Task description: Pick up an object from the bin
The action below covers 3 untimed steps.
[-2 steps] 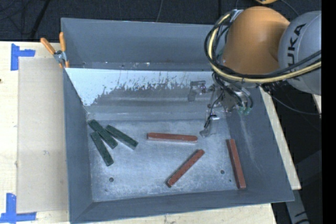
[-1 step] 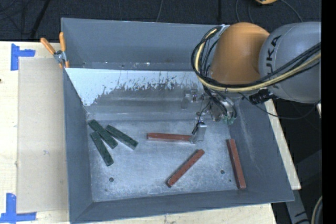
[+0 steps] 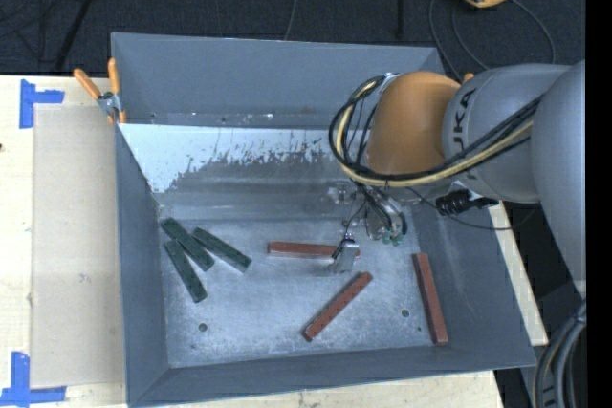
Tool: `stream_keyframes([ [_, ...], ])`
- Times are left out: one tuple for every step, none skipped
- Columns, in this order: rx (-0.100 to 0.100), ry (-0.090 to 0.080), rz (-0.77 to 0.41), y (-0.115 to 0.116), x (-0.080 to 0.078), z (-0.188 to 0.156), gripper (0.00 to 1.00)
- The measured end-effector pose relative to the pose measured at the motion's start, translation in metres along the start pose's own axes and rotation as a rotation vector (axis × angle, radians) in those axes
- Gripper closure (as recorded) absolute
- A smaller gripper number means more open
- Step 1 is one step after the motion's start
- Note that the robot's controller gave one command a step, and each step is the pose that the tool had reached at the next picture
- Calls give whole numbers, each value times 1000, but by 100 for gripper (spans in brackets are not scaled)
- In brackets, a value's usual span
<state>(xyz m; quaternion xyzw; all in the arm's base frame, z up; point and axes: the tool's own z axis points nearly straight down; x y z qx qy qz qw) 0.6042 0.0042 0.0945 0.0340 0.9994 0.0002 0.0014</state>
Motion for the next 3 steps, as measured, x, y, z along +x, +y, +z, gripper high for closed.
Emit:
stream_keyframes([
  [1, 5, -2, 10, 21, 21, 100],
  [1, 5, -2, 10, 21, 21, 100],
  [0, 1, 9, -10, -3, -107, 100],
])
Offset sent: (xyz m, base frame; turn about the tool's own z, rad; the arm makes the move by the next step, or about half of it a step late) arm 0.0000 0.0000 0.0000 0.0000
